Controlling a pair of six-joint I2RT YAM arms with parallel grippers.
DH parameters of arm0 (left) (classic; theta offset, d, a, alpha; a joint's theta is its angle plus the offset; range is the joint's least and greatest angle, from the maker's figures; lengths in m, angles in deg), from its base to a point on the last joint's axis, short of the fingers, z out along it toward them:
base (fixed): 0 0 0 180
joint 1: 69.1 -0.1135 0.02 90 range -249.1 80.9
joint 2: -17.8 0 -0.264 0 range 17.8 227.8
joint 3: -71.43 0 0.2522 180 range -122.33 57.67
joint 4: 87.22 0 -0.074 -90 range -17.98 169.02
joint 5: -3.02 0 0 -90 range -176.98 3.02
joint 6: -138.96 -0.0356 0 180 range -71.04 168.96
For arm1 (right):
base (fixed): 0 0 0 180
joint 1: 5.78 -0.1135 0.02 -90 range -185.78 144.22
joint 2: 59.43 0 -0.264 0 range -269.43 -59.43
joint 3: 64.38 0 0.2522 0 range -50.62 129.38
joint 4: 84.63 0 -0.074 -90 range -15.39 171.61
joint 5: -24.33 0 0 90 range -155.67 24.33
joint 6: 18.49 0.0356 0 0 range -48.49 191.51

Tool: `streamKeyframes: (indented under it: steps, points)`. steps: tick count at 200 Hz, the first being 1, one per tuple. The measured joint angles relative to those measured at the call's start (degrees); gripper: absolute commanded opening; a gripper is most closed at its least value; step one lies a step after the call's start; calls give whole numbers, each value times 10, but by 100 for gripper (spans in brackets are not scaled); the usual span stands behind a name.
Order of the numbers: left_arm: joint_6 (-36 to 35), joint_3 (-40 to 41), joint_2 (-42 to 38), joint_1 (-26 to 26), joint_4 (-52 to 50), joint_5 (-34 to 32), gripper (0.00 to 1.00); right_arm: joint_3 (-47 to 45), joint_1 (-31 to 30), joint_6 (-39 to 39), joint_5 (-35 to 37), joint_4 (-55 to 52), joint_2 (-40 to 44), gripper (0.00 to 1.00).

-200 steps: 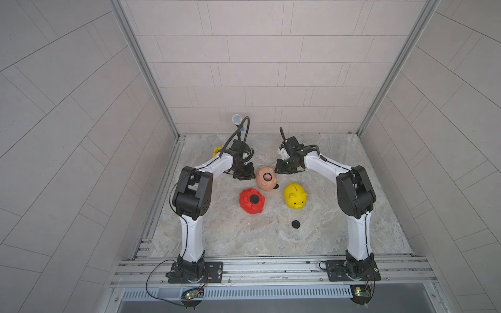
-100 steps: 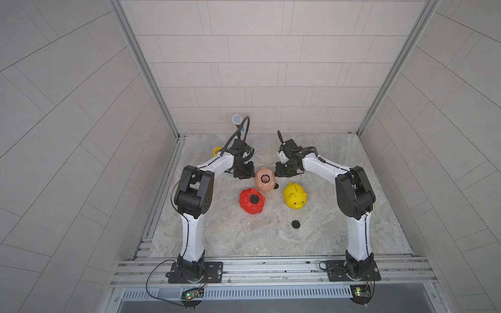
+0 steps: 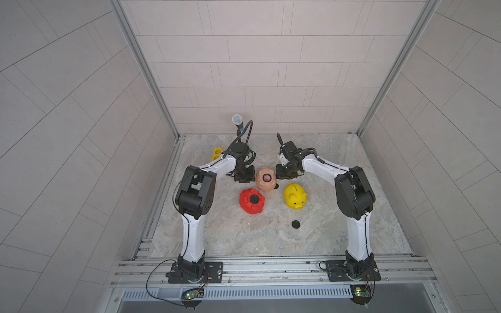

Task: Close piggy banks
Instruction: Adjust the piggy bank at the center of the board, then move the piggy bank to the center of the board.

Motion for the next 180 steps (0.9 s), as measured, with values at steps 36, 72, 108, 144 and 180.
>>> streamKeyframes:
  steps: [36, 72, 108, 144, 180]
  points:
    - [0, 19, -9, 2, -1, -3, 35, 0, -2, -7, 3, -7, 0, 29]
    - [0, 26, -16, 4, 0, -7, 34, 0, -2, -13, 3, -11, 0, 29]
    - [0, 27, -17, 12, 0, -7, 33, 0, -5, -16, 3, -16, 0, 29]
    - [0, 27, -17, 19, 0, -5, 33, 0, -8, -17, 3, -22, 0, 29]
    - [0, 25, -17, 25, -1, -5, 33, 0, -11, -18, 5, -26, -3, 29]
